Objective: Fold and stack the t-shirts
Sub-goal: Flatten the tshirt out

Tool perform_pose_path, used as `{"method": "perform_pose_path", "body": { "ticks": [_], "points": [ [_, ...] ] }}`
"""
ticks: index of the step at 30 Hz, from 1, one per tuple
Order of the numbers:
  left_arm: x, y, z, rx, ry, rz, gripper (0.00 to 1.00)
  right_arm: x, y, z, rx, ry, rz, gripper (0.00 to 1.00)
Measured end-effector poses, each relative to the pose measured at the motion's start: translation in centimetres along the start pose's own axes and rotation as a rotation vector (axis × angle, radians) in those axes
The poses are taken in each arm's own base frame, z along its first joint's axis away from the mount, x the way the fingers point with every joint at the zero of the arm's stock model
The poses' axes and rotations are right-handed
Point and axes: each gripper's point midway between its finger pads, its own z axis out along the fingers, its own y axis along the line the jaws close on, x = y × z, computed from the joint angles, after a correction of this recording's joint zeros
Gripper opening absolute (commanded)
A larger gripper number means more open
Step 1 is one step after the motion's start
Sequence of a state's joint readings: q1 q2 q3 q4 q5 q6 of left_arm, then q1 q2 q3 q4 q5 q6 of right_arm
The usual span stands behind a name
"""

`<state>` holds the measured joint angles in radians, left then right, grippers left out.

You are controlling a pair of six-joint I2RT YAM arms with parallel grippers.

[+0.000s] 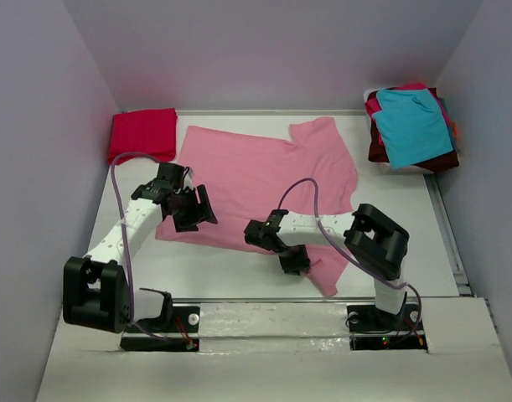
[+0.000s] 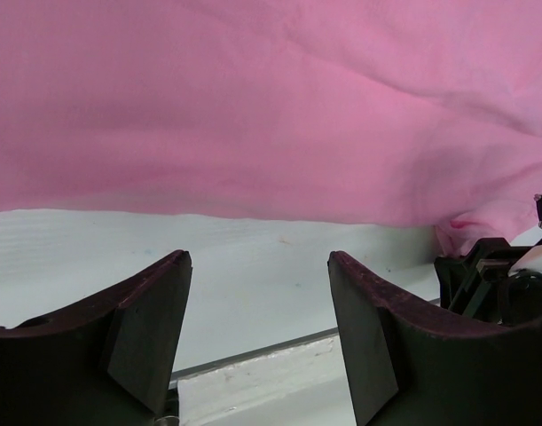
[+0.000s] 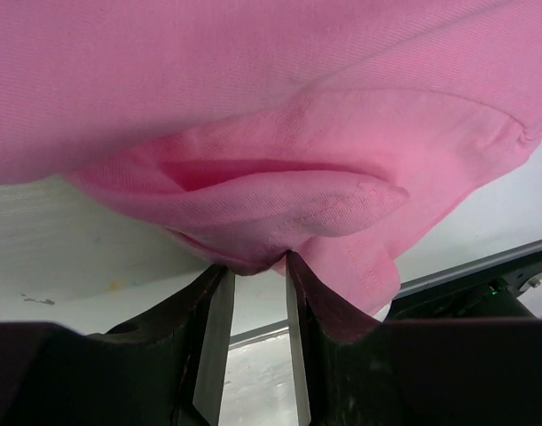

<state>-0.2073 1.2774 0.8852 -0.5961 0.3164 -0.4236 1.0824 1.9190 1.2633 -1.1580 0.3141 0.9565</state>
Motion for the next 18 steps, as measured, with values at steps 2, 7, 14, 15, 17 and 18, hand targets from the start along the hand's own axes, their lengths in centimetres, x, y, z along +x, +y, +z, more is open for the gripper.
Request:
{"method": "perform_pose_path", "body": {
  "ticks": [2, 7, 14, 15, 17, 18],
  "points": [
    [0.1, -0.1, 0.0, 0.004, 0.002, 0.0, 0.74, 0.0, -0.2, 0.0, 0.014, 0.0, -0.003, 0.35],
    [0.3, -0.1, -0.1, 0.012, 0.004, 0.001, 0.74, -0.4, -0.5, 0.0, 0.033, -0.019, 0.002, 0.33],
    [1.0, 0.2, 0.1, 0.012, 0.018, -0.003, 0.74, -1.1, -0.5, -0.6, 0.038, -0.039, 0.005, 0.26],
    [1.0, 0.2, 0.1, 0.012, 0.019, -0.003, 0.74, -1.2, -0.4, -0.7, 0.035, -0.043, 0.006, 0.24],
    [1.1, 0.3, 0.2, 0.011, 0.023, -0.004, 0.74, -1.4, -0.3, -0.8, 0.032, -0.048, 0.008, 0.22],
    [1.2, 0.3, 0.2, 0.01, 0.025, -0.004, 0.74, -1.4, -0.3, -0.9, 0.031, -0.049, 0.008, 0.2]
  ]
}}
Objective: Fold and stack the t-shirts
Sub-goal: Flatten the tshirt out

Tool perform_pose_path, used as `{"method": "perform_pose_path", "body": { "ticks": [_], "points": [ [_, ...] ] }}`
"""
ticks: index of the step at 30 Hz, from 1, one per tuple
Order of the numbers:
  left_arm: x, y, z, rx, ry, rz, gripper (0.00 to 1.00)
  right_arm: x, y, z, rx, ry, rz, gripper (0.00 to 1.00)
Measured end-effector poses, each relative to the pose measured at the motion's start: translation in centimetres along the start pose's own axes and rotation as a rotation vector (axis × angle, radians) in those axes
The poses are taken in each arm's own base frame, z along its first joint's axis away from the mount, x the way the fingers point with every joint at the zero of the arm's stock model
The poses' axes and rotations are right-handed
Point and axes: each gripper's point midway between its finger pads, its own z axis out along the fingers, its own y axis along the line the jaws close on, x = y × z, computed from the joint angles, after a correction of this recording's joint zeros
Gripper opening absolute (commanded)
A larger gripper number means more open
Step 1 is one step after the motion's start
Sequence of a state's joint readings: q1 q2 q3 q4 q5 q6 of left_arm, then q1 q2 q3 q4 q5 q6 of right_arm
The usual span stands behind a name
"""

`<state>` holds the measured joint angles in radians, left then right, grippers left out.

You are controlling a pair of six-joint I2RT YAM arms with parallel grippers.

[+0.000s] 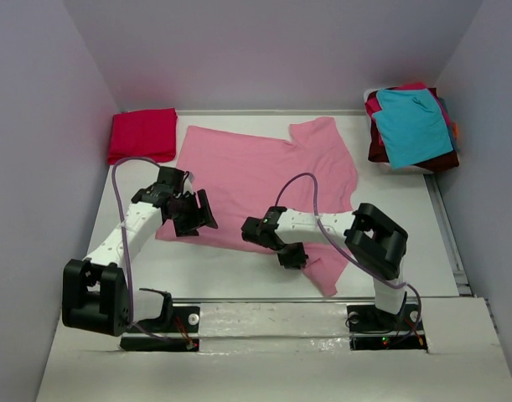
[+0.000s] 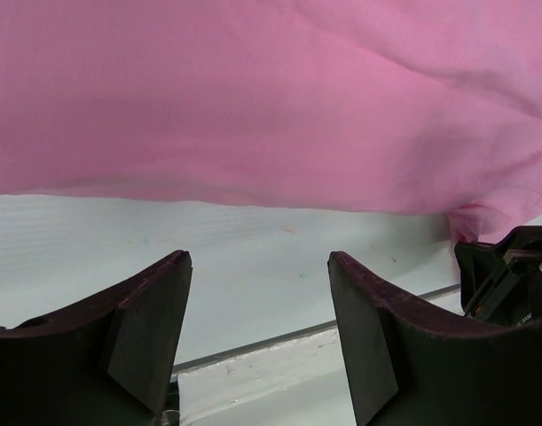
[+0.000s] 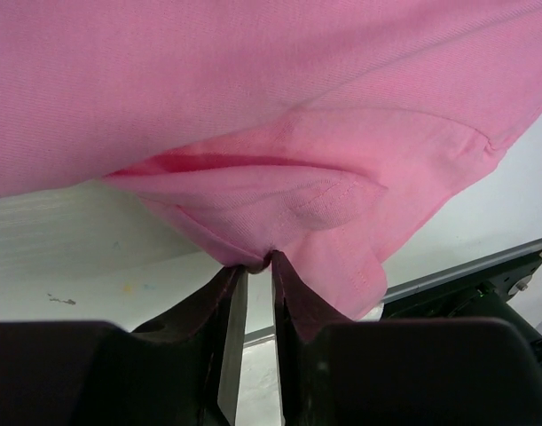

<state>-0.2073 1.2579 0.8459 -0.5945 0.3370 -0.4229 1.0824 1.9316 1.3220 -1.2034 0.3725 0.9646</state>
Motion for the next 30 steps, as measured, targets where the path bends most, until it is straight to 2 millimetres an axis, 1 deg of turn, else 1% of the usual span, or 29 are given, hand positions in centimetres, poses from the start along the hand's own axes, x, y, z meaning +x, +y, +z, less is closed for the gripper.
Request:
{"method": "perform_pose_path", "body": {
  "ticks": [3, 7, 16, 19, 25, 28, 30],
  "points": [
    [0.1, 0.1, 0.1, -0.002, 0.004, -0.001, 0.74, 0.0, 0.0, 0.0, 0.002, -0.001, 0.0, 0.16],
    [0.1, 0.1, 0.1, -0.001, 0.004, -0.001, 0.74, 0.0, 0.0, 0.0, 0.002, -0.001, -0.001, 0.07],
    [0.2, 0.1, 0.1, 0.0, 0.005, 0.002, 0.74, 0.2, 0.0, -0.1, -0.005, 0.009, -0.008, 0.07],
    [0.2, 0.1, 0.1, 0.001, 0.005, 0.003, 0.74, 0.3, 0.1, -0.4, -0.019, 0.014, -0.02, 0.07],
    [0.2, 0.1, 0.1, 0.001, 0.005, 0.005, 0.74, 0.4, 0.3, -2.1, -0.087, 0.015, -0.037, 0.07],
    [0.2, 0.1, 0.1, 0.001, 0.005, 0.006, 0.74, 0.8, 0.5, -2.8, -0.126, 0.025, -0.057, 0.07],
    [0.1, 0.1, 0.1, 0.001, 0.005, 0.007, 0.74, 1.3, 1.1, -3.3, -0.164, 0.042, -0.078, 0.07]
  ]
}}
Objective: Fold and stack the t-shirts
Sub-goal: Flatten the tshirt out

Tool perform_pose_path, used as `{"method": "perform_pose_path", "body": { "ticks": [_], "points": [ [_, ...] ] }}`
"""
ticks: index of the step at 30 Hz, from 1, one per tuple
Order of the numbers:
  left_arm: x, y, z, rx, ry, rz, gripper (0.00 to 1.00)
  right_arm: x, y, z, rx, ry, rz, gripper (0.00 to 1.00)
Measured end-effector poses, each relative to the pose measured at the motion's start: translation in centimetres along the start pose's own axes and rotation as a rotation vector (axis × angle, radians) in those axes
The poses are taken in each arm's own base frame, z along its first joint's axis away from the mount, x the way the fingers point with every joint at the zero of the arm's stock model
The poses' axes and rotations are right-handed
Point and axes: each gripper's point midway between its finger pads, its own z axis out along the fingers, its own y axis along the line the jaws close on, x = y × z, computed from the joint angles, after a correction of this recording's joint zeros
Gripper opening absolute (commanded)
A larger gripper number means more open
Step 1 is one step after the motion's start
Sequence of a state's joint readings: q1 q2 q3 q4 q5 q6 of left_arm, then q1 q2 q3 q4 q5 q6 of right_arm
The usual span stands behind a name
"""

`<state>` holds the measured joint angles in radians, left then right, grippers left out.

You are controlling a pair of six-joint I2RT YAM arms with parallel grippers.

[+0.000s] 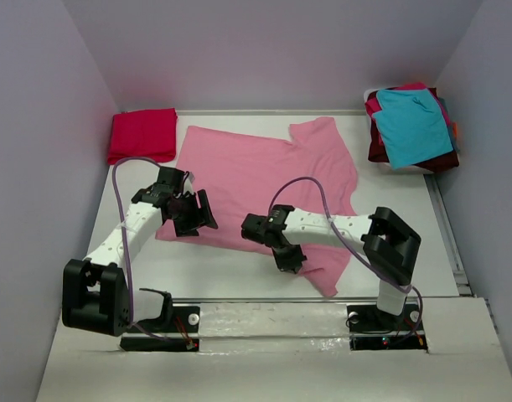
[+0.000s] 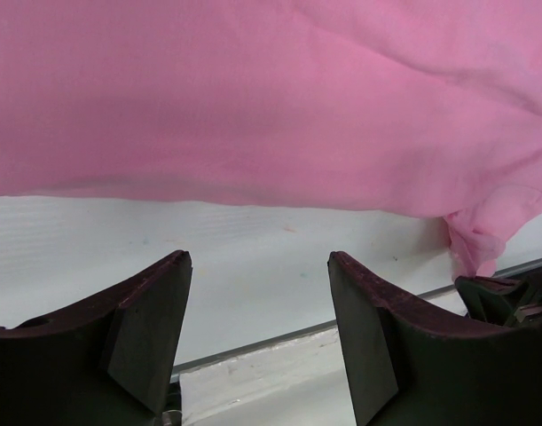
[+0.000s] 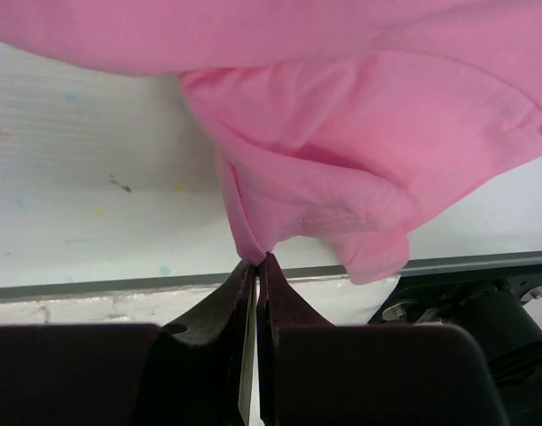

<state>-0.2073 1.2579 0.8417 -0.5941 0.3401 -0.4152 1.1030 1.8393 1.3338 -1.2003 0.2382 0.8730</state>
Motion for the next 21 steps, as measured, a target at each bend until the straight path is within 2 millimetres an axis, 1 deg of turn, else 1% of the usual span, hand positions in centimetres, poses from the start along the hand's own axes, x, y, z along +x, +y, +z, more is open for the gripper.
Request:
{"method": "perform_pose_path", "body": {
  "ticks": [4, 13, 21],
  "points": [
    [0.0, 0.0, 0.0, 0.0, 0.0, 0.001, 0.74, 0.6, 0.9, -0.2, -0.046, 0.026, -0.035, 0.07],
    [0.0, 0.0, 0.0, 0.0, 0.0, 0.01, 0.74, 2.0, 3.8, -1.0, -0.202, 0.092, -0.125, 0.07],
    [0.2, 0.2, 0.1, -0.002, 0.005, 0.013, 0.74, 1.9, 6.1, -2.2, -0.314, 0.117, -0.173, 0.07]
  ]
}}
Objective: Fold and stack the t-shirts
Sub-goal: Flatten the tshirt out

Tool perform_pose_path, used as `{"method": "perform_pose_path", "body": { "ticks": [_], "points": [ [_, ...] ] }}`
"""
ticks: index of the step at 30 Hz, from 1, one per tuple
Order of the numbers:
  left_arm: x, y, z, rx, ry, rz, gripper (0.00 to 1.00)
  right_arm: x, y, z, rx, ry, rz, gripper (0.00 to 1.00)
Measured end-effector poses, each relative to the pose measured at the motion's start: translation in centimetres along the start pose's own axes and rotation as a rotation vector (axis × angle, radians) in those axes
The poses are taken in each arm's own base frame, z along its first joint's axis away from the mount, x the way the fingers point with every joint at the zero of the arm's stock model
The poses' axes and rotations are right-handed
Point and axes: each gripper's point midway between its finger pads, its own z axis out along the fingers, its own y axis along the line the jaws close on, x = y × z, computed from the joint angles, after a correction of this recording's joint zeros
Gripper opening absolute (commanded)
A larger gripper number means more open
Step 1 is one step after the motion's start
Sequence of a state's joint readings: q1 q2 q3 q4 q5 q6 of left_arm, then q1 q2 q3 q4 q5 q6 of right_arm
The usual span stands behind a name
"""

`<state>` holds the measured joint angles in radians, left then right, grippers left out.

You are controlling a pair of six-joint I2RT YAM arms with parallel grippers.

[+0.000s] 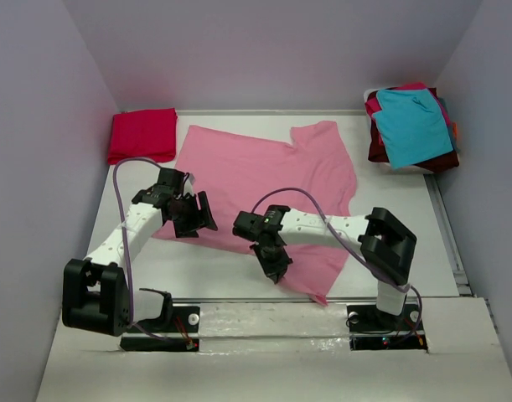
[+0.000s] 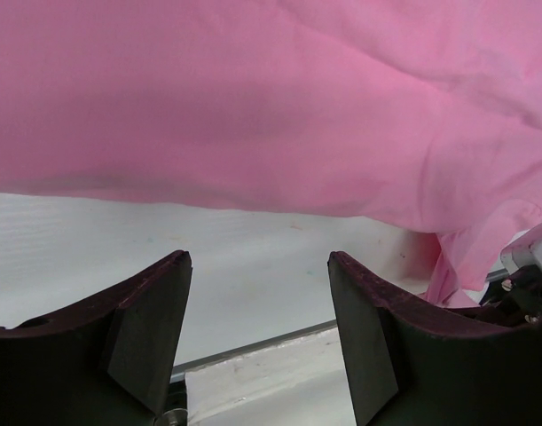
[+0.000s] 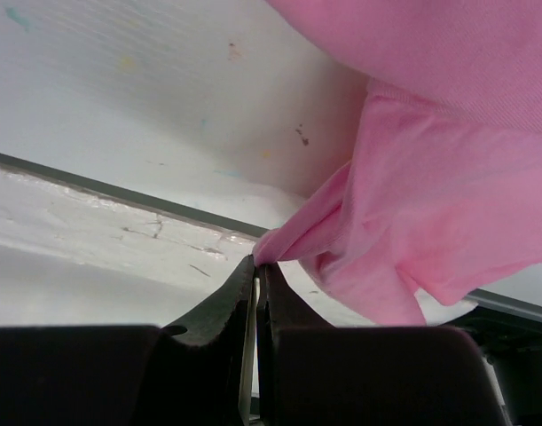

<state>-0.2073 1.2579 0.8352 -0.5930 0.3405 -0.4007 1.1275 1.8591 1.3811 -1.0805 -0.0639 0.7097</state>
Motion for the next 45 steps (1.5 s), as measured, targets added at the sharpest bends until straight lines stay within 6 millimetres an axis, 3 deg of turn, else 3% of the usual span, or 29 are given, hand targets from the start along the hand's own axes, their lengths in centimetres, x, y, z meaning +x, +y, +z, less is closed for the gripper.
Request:
{"method": "perform_pose_path", "body": {
  "ticks": [10, 12, 13, 16, 18, 19, 22, 27, 31, 34, 37, 38, 41, 45],
  "points": [
    [0.3, 0.2, 0.1, -0.003, 0.009, 0.004, 0.74, 0.2, 2.1, 0.6, -0.087, 0.064, -0.049, 0.07],
    [0.3, 0.2, 0.1, -0.003, 0.009, 0.007, 0.74, 0.2, 2.4, 0.7, -0.103, 0.074, -0.057, 0.13],
    [0.3, 0.2, 0.1, -0.002, 0.009, 0.008, 0.74, 0.2, 2.6, 0.8, -0.111, 0.08, -0.061, 0.23],
    [0.3, 0.2, 0.1, -0.002, 0.009, 0.012, 0.74, 0.2, 3.1, 0.6, -0.132, 0.088, -0.069, 0.39],
    [0.3, 0.2, 0.1, -0.001, 0.01, 0.014, 0.74, 0.0, 3.5, 0.3, -0.149, 0.082, -0.078, 0.59],
    [0.3, 0.2, 0.1, -0.001, 0.01, 0.016, 0.74, -0.1, 3.7, 0.1, -0.154, 0.079, -0.072, 0.63],
    [0.3, 0.2, 0.1, -0.001, 0.01, 0.019, 0.74, -0.6, 4.2, -0.4, -0.17, 0.061, -0.077, 0.68],
    [0.3, 0.2, 0.1, -0.002, 0.012, 0.023, 0.74, -1.8, 4.6, -1.4, -0.168, 0.009, -0.059, 0.66],
    [0.3, 0.5, 0.5, -0.017, 0.026, 0.019, 0.74, -3.0, 3.1, -2.5, -0.16, -0.041, 0.047, 0.62],
    [-0.4, 0.8, 1.0, -0.048, 0.035, 0.014, 0.74, -4.4, -0.2, -3.3, -0.144, -0.074, 0.183, 0.62],
    [-2.3, 0.3, 1.3, -0.066, 0.025, 0.016, 0.74, -7.1, -3.7, -4.2, -0.125, -0.133, 0.326, 0.62],
    [-3.8, -0.2, 1.4, -0.065, 0.007, 0.018, 0.74, -8.4, -5.4, -4.5, -0.111, -0.161, 0.385, 0.62],
    [-7.6, -1.8, 2.0, -0.052, -0.037, 0.021, 0.74, -10.3, -7.7, -4.9, -0.08, -0.201, 0.46, 0.61],
    [-13.1, -4.1, 3.4, -0.029, -0.091, 0.018, 0.74, -13.2, -8.7, -5.6, -0.064, -0.266, 0.502, 0.6]
  ]
}}
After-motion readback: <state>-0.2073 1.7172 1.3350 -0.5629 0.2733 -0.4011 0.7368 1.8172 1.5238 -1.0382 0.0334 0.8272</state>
